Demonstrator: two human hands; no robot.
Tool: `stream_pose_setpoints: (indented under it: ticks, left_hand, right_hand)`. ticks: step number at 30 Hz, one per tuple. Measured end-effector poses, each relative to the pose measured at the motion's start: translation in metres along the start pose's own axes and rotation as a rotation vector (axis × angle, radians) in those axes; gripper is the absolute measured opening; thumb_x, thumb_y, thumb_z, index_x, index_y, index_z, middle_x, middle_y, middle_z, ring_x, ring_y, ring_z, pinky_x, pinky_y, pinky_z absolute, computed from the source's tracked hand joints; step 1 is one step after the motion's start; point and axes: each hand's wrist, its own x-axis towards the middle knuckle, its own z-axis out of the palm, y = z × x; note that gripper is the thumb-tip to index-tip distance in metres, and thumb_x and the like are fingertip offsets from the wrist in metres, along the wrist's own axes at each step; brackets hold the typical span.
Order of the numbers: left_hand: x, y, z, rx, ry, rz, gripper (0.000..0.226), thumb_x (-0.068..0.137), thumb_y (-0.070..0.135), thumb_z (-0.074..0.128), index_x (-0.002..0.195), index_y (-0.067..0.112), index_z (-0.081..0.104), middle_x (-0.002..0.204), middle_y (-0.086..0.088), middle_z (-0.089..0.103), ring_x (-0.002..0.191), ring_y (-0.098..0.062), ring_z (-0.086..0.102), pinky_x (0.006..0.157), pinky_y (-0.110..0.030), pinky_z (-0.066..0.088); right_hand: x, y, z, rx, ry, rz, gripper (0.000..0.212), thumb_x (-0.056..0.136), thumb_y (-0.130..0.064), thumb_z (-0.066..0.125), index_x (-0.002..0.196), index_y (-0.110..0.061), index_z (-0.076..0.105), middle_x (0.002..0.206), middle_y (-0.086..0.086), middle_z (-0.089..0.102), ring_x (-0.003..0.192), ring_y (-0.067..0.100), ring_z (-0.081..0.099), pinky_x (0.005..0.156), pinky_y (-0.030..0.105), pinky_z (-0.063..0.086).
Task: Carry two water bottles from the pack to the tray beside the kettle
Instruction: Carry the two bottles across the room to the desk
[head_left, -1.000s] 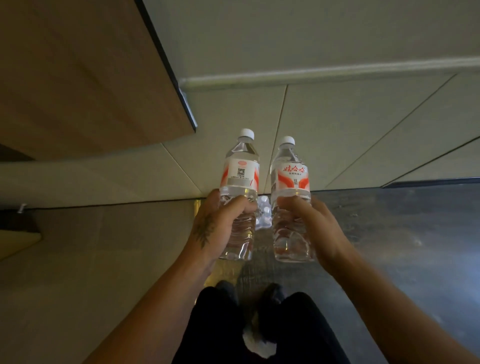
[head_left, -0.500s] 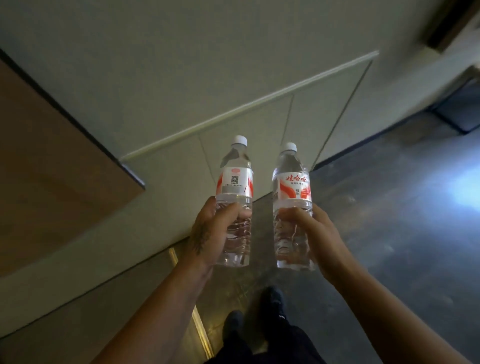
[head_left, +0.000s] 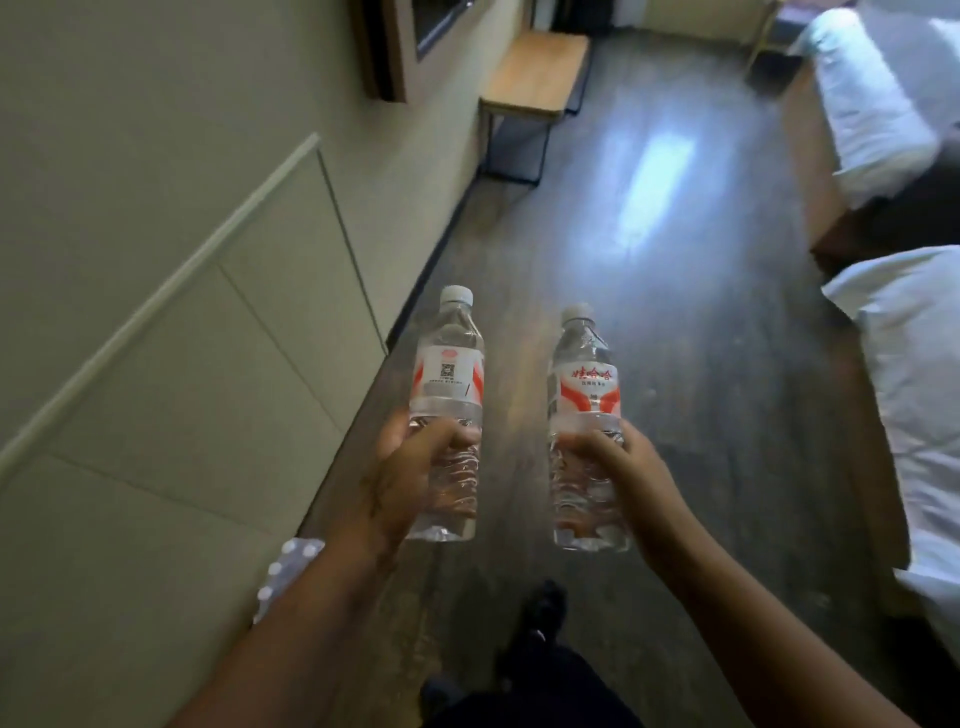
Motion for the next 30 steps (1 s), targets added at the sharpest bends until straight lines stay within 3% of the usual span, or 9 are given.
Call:
stream_pose_setpoints:
  ticks: [2,4,6,8,16,21,24,30]
  left_hand:
    - [0.003,0.003,0.008,0.027,-0.038,0.004,0.062,0.071,0.028,0.073,0.129,0.009,0.064,0.101,-0.017,0.075,0.080,-0.031,0.075,0.064,-0.039,0.060]
    - [0.028,0.008,0.076,0.098,-0.178,0.005,0.059,0.073,0.030,0.073,0.129,0.014,0.065,0.108,-0.018,0.076,0.083,-0.029,0.077,0.066,-0.038,0.062]
    - [0.032,0.010,0.083,0.135,-0.186,0.025,0.057,0.074,0.031,0.073,0.129,0.017,0.064,0.108,-0.016,0.075,0.081,-0.025,0.078,0.064,-0.033,0.062]
    - [0.045,0.015,0.116,0.163,-0.246,0.025,0.059,0.076,0.032,0.072,0.132,0.017,0.062,0.112,-0.017,0.073,0.086,-0.029,0.075,0.070,-0.037,0.060]
    - [0.102,0.038,0.214,0.175,-0.265,0.025,0.060,0.077,0.029,0.070,0.133,0.009,0.060,0.111,-0.019,0.073,0.086,-0.032,0.075,0.070,-0.041,0.061]
    - [0.136,0.052,0.247,0.192,-0.265,0.034,0.059,0.076,0.030,0.068,0.132,0.013,0.061,0.115,-0.019,0.074,0.089,-0.030,0.077,0.065,-0.032,0.063]
    - [0.161,0.062,0.262,0.196,-0.260,0.028,0.061,0.076,0.032,0.070,0.134,0.014,0.061,0.117,-0.019,0.074,0.092,-0.032,0.078,0.067,-0.033,0.062]
    - [0.244,0.090,0.287,0.210,-0.245,0.014,0.059,0.073,0.032,0.073,0.129,0.015,0.063,0.119,-0.020,0.074,0.095,-0.033,0.076,0.072,-0.040,0.063]
  right_hand:
    - [-0.002,0.001,-0.009,-0.001,0.011,-0.006,0.095,0.054,-0.065,0.074,0.134,-0.017,0.058,0.118,0.011,0.076,0.101,0.029,0.078,0.097,0.053,0.063]
    - [0.001,0.006,-0.074,0.077,0.158,0.001,0.095,0.055,-0.066,0.074,0.135,-0.017,0.059,0.118,0.010,0.076,0.102,0.028,0.078,0.096,0.052,0.063]
    - [0.007,0.007,-0.079,0.064,0.171,-0.002,0.094,0.055,-0.067,0.074,0.134,-0.018,0.059,0.117,0.009,0.077,0.101,0.028,0.079,0.095,0.052,0.064]
    - [0.018,0.007,-0.106,0.104,0.203,0.003,0.094,0.057,-0.066,0.075,0.135,-0.018,0.058,0.119,0.010,0.076,0.103,0.028,0.079,0.096,0.053,0.063]
    - [0.078,-0.003,-0.195,0.110,0.244,0.001,0.068,0.075,-0.052,0.072,0.134,-0.020,0.058,0.117,0.008,0.076,0.100,0.026,0.079,0.095,0.053,0.064]
    - [0.114,-0.019,-0.226,0.123,0.240,0.004,0.072,0.074,-0.051,0.071,0.136,-0.018,0.057,0.119,0.008,0.075,0.102,0.027,0.078,0.094,0.050,0.064]
    - [0.143,-0.029,-0.238,0.146,0.240,0.022,0.074,0.074,-0.049,0.071,0.138,-0.015,0.057,0.120,0.010,0.074,0.104,0.030,0.077,0.097,0.055,0.062]
    - [0.229,-0.059,-0.255,0.157,0.239,0.022,0.085,0.062,-0.058,0.077,0.135,-0.017,0.058,0.117,0.009,0.076,0.101,0.028,0.078,0.092,0.050,0.064]
